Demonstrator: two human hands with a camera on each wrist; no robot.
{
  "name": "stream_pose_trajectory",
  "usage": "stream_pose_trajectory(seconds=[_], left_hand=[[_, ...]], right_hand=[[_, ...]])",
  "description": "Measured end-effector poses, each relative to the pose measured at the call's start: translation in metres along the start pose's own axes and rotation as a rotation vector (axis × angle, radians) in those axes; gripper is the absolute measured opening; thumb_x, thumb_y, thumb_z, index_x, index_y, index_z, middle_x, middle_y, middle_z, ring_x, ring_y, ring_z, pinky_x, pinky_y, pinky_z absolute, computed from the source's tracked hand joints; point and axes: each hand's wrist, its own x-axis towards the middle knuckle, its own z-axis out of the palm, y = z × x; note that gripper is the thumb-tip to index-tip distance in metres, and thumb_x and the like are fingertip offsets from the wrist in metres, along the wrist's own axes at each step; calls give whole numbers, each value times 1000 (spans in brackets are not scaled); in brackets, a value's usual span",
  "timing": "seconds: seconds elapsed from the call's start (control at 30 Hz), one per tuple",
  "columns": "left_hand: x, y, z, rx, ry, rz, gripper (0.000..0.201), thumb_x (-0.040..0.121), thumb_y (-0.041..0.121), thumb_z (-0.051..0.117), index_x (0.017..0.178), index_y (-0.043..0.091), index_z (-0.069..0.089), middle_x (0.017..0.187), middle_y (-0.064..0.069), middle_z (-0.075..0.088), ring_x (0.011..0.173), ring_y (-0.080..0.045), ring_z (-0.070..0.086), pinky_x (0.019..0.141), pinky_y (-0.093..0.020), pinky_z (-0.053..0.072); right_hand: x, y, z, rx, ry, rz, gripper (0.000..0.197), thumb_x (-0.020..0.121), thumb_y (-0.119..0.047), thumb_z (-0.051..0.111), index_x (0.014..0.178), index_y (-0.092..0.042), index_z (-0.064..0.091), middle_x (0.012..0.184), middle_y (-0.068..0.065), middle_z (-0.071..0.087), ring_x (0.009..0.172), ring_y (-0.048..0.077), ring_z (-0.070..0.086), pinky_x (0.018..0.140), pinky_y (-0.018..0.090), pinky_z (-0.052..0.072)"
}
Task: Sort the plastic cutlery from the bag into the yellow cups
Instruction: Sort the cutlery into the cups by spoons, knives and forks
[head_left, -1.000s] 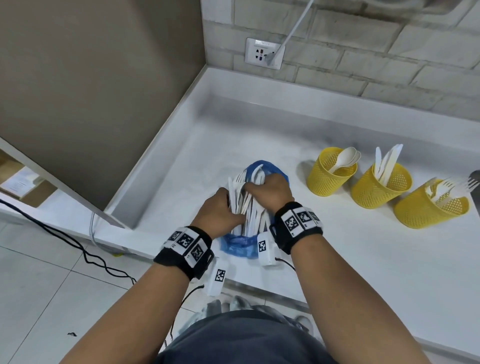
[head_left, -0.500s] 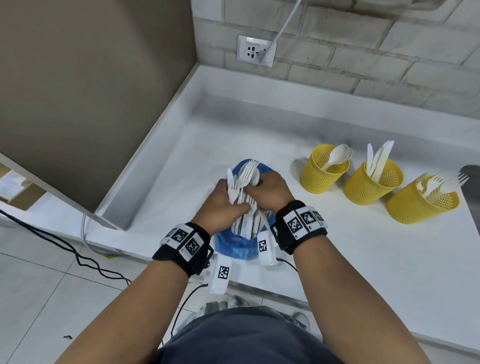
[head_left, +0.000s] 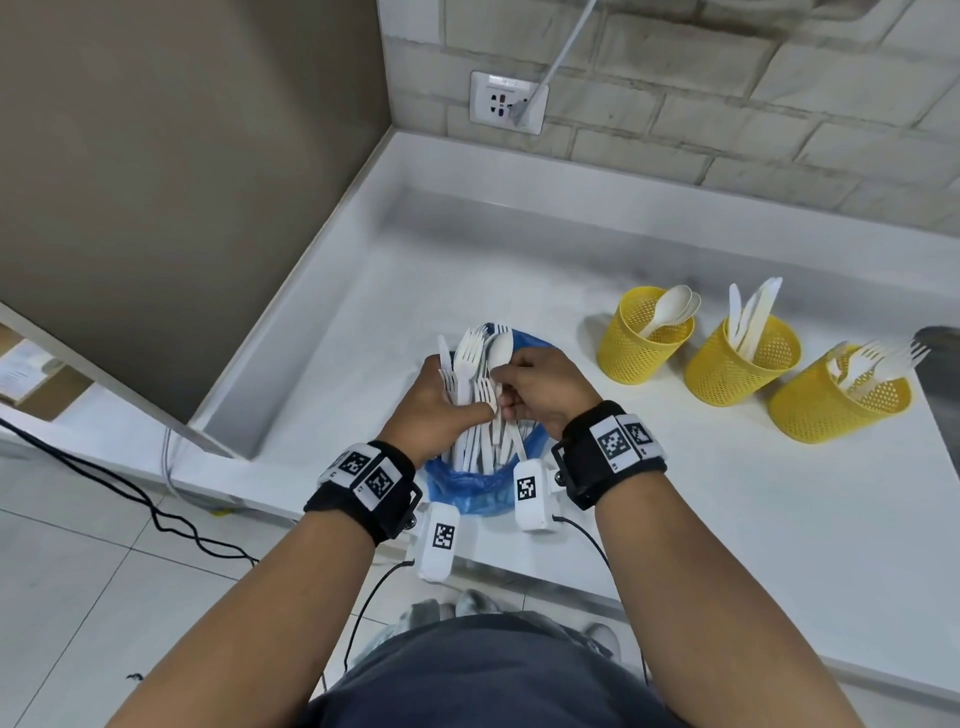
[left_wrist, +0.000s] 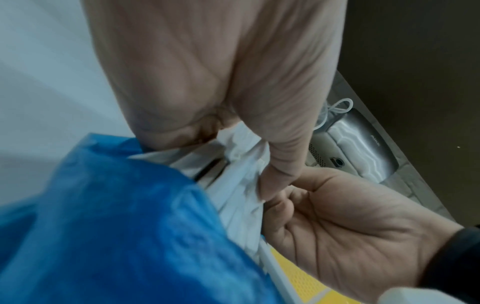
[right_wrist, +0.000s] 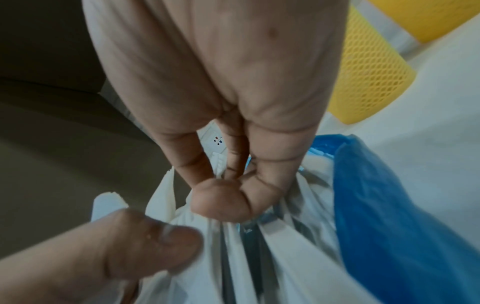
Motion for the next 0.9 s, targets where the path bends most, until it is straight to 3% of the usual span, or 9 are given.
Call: stream_pose_trajectory(seconds=[0.13,0.27,0.37,0.4,0.5,0.57,0.67,0.8,0.9], left_hand=[[1,-4,-5,-41,-41,26,55,85,7,77,131,19,50,115,0,71,105,-12,71,90,-30,56],[0,-5,-5,-13,-41,55,47,89,11,76,130,19,54,115,4,72,102,-6,71,85,-20,54],[-1,-5,-4,29,24,62,41,90,21,78,126,22,58,111,11,73,96,2,70,80,-15,51],[-2,-3,-5,50,43,68,38,91,25,77,124,24,59,109,13,73,94,3,69,79,-15,50],[-1,-3,-5,86,79,88,28,93,30,74,118,29,62,105,16,73,95,1,69,83,-21,52],[0,-3,-6,83,86,89,28,94,31,73,120,26,62,107,14,73,98,-4,70,90,-28,54],[2,0,-5,66,70,106,32,96,29,69,127,24,59,114,13,72,106,-5,68,98,-30,52],[2,9,-3,12,58,151,34,101,20,63,133,18,53,117,12,70,104,6,66,91,-12,49],[4,17,-1,-29,35,191,34,102,18,61,135,19,52,121,6,71,110,-4,67,94,-22,51]], right_hand=[[-1,2,-4,-46,54,-78,15,95,-8,67,84,-7,56,60,10,53,48,20,57,61,38,57],[-6,0,-8,-141,119,-132,17,94,-14,66,82,-6,57,66,16,60,50,21,60,53,33,57],[-9,-1,-10,-194,226,-218,19,87,-25,64,76,-10,58,73,14,67,62,29,67,65,48,62],[-9,-1,-11,-207,270,-256,19,87,-26,63,75,-13,57,72,8,66,68,30,67,69,46,61],[-15,-6,-17,-220,400,-382,21,96,-20,61,79,-12,52,74,-6,59,69,10,57,61,11,41],[-20,-10,-22,-206,478,-478,20,98,-17,60,82,-10,51,74,-11,57,66,4,51,57,8,35],[-24,-14,-26,-165,480,-556,18,98,-16,60,85,-7,52,69,-10,54,58,5,47,59,21,39],[-23,-9,-27,-253,267,-488,22,94,-26,60,88,-5,56,76,-1,62,70,24,62,71,45,57],[-26,-4,-19,-368,142,-424,21,90,-32,59,84,-12,58,80,6,67,76,33,68,76,56,58]])
